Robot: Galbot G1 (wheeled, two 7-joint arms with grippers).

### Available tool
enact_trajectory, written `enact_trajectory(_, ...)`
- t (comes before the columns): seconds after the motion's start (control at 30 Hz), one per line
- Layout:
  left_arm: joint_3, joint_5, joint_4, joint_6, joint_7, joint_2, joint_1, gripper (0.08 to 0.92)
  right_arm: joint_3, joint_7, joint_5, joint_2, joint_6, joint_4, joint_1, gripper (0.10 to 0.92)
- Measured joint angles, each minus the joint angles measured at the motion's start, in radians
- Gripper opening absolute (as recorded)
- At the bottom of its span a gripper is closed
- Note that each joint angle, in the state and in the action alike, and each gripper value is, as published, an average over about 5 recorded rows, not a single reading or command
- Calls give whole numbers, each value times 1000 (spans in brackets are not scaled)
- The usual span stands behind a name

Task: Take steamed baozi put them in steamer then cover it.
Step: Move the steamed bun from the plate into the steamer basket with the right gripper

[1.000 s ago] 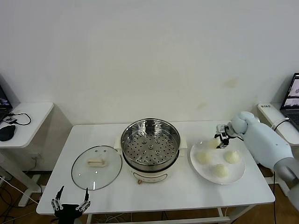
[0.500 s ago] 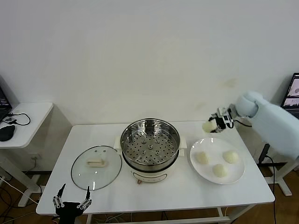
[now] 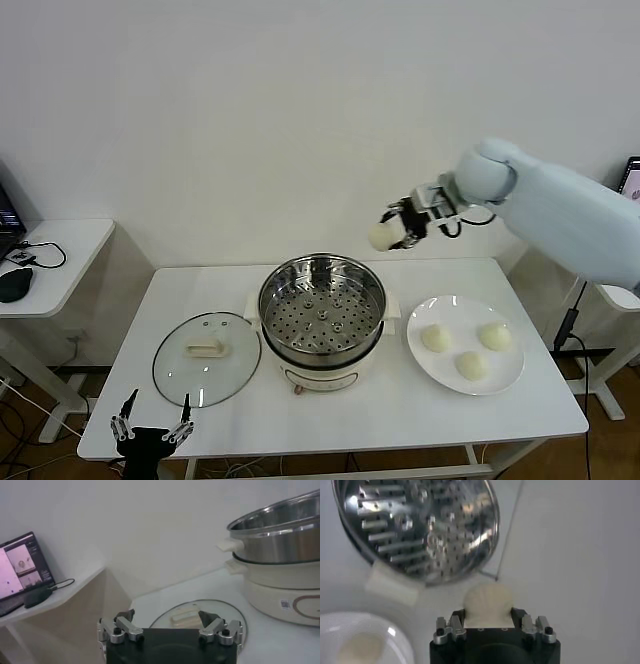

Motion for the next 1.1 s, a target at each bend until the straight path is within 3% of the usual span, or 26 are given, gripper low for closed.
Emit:
enact_trajectory(0.5,-18,-9,-4,5,-1,-4,-10,823,-122,70,-197,196,190,-108,-39,585)
enact_trajectory(1.1,-18,-7,8,7,0,-10,-28,823,-116,164,-438,293,380,-270,-132,608)
